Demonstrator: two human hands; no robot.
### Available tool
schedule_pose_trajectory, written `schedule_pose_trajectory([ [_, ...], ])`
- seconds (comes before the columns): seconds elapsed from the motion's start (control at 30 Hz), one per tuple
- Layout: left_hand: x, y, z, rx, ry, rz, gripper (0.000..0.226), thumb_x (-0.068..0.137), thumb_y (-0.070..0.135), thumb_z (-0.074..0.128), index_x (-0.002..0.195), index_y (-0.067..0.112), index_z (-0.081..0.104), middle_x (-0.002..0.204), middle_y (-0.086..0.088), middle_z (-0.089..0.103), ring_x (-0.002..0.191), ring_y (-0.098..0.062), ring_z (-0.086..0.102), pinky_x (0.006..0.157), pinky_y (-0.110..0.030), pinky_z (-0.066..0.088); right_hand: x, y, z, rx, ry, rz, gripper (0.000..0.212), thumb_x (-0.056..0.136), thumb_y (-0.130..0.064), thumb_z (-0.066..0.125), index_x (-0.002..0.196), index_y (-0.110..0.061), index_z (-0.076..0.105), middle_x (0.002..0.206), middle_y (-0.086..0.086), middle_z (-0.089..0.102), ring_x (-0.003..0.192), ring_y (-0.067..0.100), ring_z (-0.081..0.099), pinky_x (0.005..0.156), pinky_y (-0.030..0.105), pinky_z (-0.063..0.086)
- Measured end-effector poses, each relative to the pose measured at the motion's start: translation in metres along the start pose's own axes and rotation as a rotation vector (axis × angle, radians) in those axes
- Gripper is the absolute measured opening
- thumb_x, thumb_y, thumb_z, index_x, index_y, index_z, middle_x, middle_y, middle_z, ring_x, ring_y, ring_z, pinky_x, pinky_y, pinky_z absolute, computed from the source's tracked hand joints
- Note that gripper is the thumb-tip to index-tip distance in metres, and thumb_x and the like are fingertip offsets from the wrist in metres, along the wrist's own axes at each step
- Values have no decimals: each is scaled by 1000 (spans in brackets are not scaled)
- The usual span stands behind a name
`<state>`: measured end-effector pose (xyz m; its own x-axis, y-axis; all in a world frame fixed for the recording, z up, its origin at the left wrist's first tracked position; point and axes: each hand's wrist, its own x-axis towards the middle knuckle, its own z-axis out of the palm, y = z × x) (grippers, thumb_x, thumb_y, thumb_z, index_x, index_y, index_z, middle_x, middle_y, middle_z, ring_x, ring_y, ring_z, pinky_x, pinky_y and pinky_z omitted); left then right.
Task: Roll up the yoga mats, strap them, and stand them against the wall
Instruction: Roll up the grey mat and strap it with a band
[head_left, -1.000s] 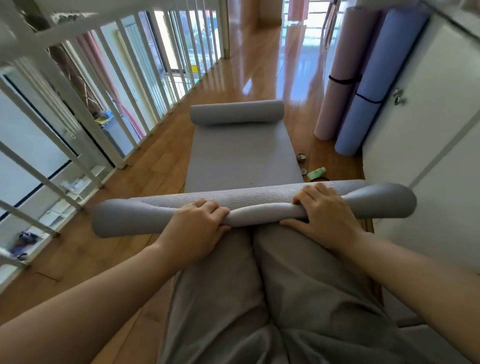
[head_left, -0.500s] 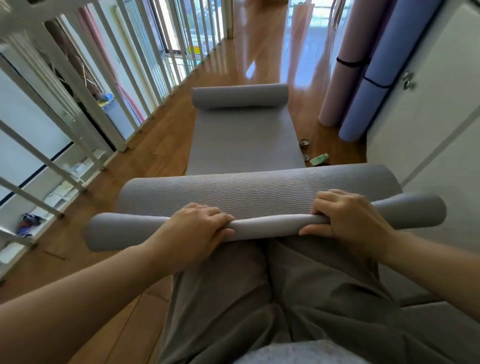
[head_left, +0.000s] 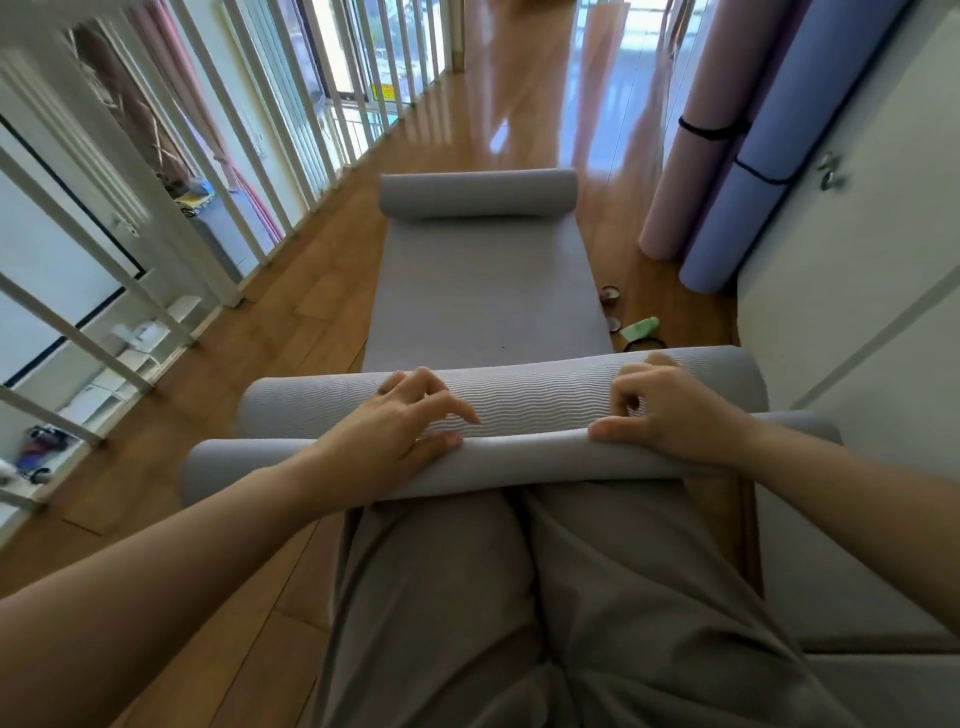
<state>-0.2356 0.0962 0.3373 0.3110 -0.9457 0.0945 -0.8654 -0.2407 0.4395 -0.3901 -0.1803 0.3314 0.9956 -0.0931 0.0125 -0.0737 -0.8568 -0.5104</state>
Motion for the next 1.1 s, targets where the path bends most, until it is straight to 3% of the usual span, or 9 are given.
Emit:
schedule_pose_trajectory([
  [0.1,5,1,-1,130,213,194,16,94,41,46,100,28,52,93,3,61,83,-10,55,80,-25,47,13,6,-1,-4,-8,9,54,59,-78,44,66,-24,45,72,-6,49,76,10,41,65,24,33],
  [0.2,-6,-1,3,264,331,309,34,100,41,43,91,18,66,82,0,66,73,-14,61,76,-25,48,18,8,2,-22,-17,-12,53,60,-78,43,62,-26,43,66,-6,47,67,9,40,60,23,29],
  [0.37,-23,9,6,435,193,150,48,91,54,44,104,16,69,93,-2,67,79,-17,64,71,-34,55,14,11,8,59,100,-99,45,73,-69,51,56,-28,43,55,-13,46,54,6,41,55,15,29],
  [0.47,-23,15,2,422,164,65,48,87,52,47,107,15,70,92,-1,68,80,-18,66,71,-35,56,6,8,14,-65,337,-243,52,86,-62,50,58,-18,55,56,-9,51,53,0,39,61,15,35],
  [0.57,-24,21,-1,367,157,20,49,88,54,46,110,18,70,93,2,69,80,-16,67,70,-32,55,-12,-1,20,-150,500,-293,46,85,-53,57,63,-12,60,62,-1,57,62,6,44,67,22,38],
  [0.77,-22,30,2,352,177,-43,48,89,49,44,115,15,67,96,1,69,83,-18,67,73,-33,55,-44,-8,31,-369,490,-150,61,74,-69,56,95,-12,68,94,5,66,87,23,57,81,37,45],
  [0.9,-17,35,12,519,152,-75,50,94,44,38,124,10,59,100,-8,67,85,-26,66,80,-41,54,-39,-9,34,-393,504,-140,60,83,-66,46,94,-11,69,93,6,67,85,24,60,79,38,49],
  [1.1,-2,31,-5,555,140,-36,56,91,59,29,115,17,57,92,-3,67,74,-21,67,66,-37,55,-17,-12,9,-513,426,-279,72,93,-68,26,80,-10,66,77,7,65,65,22,61,58,29,49],
])
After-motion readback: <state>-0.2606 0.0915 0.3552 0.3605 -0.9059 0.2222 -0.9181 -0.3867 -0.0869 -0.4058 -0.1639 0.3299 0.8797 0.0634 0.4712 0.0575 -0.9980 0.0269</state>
